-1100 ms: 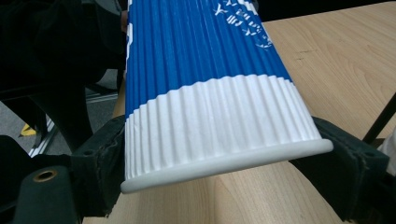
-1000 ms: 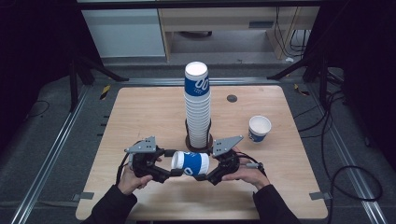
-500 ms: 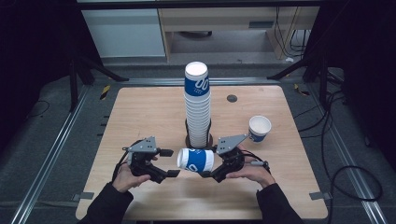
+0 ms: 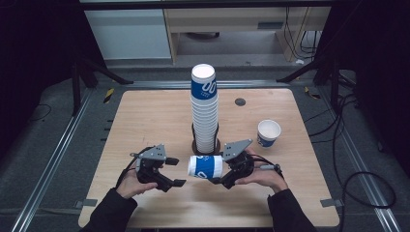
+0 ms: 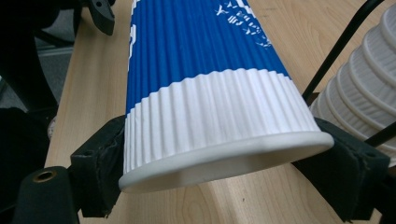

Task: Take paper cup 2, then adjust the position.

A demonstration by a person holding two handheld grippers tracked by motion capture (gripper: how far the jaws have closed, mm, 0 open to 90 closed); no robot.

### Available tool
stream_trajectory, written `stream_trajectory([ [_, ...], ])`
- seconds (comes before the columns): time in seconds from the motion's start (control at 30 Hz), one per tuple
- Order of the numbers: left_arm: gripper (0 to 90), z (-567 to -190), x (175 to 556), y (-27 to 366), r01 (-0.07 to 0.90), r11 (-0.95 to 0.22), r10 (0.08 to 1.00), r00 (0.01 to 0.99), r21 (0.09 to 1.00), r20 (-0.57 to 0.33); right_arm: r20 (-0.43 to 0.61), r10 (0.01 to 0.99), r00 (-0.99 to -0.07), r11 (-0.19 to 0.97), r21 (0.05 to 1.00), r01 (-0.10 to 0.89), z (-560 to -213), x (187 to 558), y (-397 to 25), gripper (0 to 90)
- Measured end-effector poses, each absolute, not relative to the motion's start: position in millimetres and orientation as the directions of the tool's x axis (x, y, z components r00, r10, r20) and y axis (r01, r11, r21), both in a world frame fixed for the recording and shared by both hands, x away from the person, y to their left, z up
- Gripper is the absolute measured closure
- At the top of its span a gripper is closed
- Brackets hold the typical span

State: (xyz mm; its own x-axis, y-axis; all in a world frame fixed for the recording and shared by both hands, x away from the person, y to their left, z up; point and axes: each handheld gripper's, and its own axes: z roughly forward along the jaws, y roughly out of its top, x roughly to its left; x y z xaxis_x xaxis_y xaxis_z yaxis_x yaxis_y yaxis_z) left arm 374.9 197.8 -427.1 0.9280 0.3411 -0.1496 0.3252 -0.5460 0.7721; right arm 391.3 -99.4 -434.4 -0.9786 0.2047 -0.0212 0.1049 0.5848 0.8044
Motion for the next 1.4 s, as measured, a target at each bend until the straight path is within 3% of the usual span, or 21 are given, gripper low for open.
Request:
stream_trajectory([
  [0.33, 14.4, -430, 370, 187, 0.288, -0.622, 0.298, 0.947, 0.728, -0.120, -0.053, 0.154, -0.987, 0.674, 0.736, 0.065, -439, 385, -86, 14.8],
  [0.87, 14.8, -437, 363, 167, 0.228, -0.709, 0.221, 0.970, 0.667, -0.098, -0.047, 0.049, -0.998, 0.691, 0.723, 0.000, -444, 374, -66, 15.9],
  [1.13, 25.8, -438, 361, 165, 0.211, -0.718, 0.198, 0.976, 0.663, -0.095, -0.051, 0.033, -0.998, 0.702, 0.712, -0.013, -447, 372, -61, 15.4],
  [1.4, 26.3, -435, 362, 169, 0.208, -0.701, 0.209, 0.974, 0.682, -0.082, -0.022, 0.058, -0.998, 0.671, 0.741, 0.023, -446, 375, -63, 11.8],
])
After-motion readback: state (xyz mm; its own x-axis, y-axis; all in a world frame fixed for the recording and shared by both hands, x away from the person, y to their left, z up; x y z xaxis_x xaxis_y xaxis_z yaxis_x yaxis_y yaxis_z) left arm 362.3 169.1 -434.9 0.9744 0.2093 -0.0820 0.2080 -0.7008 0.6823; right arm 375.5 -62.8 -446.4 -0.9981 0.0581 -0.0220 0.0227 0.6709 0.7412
